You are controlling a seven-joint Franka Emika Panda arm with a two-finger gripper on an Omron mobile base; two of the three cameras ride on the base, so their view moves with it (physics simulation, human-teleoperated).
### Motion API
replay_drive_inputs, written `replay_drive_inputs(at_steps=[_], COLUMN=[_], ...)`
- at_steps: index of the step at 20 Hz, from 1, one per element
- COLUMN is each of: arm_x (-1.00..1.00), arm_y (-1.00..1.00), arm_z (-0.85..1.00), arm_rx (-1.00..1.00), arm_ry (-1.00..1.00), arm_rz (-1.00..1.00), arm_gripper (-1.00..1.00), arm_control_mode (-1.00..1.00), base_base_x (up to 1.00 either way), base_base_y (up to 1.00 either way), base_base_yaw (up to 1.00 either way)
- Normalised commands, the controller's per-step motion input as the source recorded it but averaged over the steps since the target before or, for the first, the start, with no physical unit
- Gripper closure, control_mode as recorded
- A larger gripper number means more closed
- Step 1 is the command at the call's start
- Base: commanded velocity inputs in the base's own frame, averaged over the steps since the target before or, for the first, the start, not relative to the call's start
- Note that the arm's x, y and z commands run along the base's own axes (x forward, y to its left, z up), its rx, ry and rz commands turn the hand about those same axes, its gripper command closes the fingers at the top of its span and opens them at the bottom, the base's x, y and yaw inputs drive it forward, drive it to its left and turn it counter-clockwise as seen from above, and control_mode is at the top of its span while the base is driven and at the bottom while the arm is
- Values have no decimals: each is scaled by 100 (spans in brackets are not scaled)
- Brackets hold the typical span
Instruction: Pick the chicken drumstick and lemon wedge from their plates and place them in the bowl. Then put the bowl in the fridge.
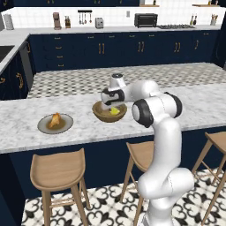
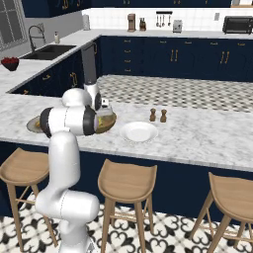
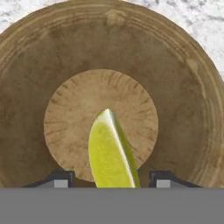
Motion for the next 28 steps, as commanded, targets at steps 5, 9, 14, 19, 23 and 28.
replay_drive_inputs(at_steps=[5, 9, 14, 19, 23, 28], arm_x=[-14, -100, -100, -86, -7, 21], arm_y=[11, 33, 49, 94, 100, 100], arm_z=[21, 67, 35, -11, -3, 0], arm_rx=[1, 7, 3, 3, 9, 9], arm_ry=[1, 2, 0, -6, -11, 0], arm_rz=[0, 0, 3, 11, 0, -4], arm_gripper=[-100, -100, -100, -100, -100, -100], arm_control_mode=[-100, -100, -100, -100, -100, -100], base_base_x=[0, 0, 0, 0, 0, 0], base_base_y=[0, 0, 0, 0, 0, 0], base_base_yaw=[0, 0, 0, 0, 0, 0])
